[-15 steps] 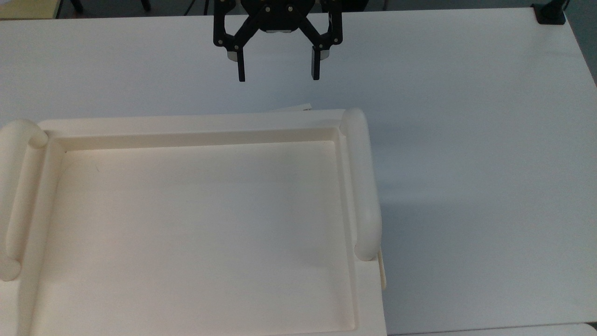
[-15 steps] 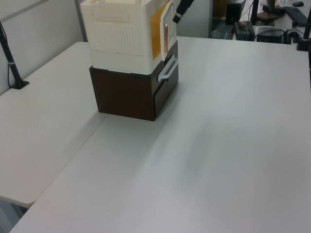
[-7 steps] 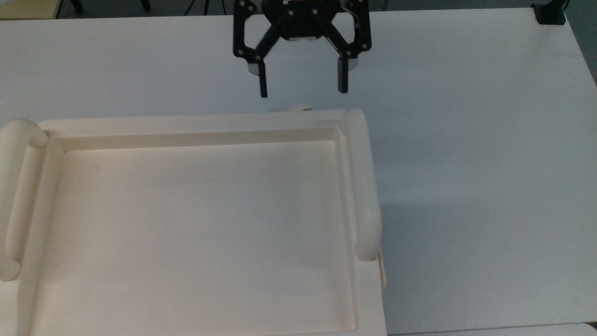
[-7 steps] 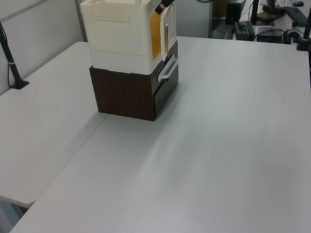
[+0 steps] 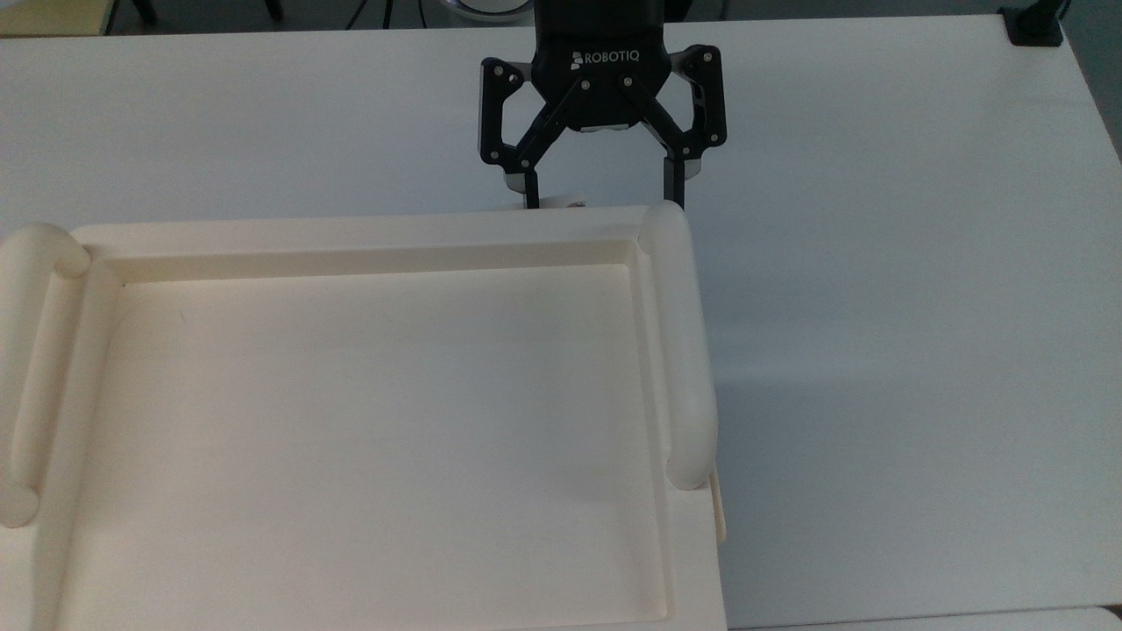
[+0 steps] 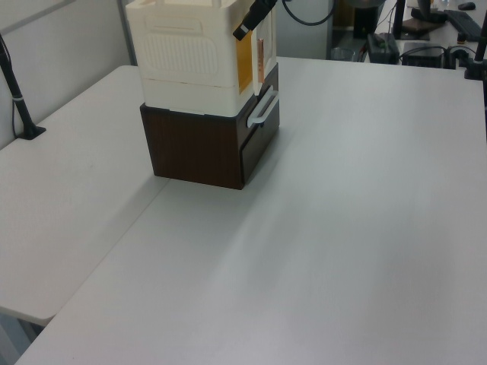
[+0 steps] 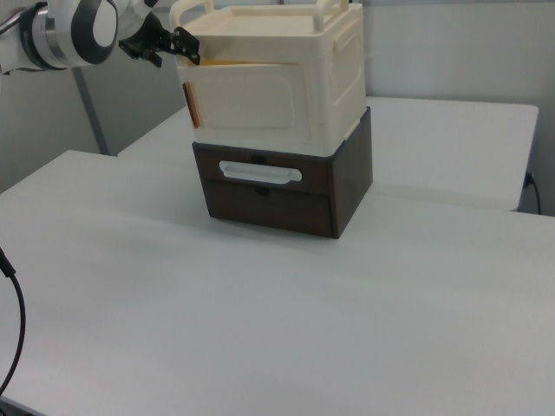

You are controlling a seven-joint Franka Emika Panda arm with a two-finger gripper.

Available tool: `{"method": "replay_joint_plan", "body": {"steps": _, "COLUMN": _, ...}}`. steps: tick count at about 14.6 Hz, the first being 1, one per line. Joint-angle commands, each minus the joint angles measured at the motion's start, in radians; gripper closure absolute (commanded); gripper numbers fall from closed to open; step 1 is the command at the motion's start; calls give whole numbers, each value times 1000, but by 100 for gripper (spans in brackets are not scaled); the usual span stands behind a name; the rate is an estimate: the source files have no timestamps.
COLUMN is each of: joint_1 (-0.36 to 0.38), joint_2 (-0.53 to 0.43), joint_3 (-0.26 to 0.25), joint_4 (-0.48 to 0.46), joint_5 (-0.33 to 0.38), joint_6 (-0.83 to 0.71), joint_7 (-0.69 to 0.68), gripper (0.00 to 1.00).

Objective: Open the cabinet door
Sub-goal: 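Swing the door further open around its hinge with the gripper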

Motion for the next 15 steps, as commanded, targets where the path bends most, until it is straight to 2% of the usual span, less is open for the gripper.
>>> {"method": "replay_joint_plan", "body": {"steps": 1, "joint_1": 5, "joint_2": -23, "joint_3": -5, "joint_4": -21, "joint_5": 1, "joint_6": 4, "joint_7": -51, "gripper": 0}}
{"method": "replay_joint_plan", "body": {"steps": 8, "joint_1": -6, "joint_2": -58, "joint_3": -6, "joint_4": -27, "joint_5": -7, "joint_6": -181, "joint_7": -91, "gripper": 0}}
{"method": "replay_joint_plan", "body": {"steps": 15, "joint_1": -6, "joint_2": -117, "joint_3": -16, "joint_4": -23, "joint_5": -13, "joint_6": -592, "joint_7": -82, "gripper": 0}}
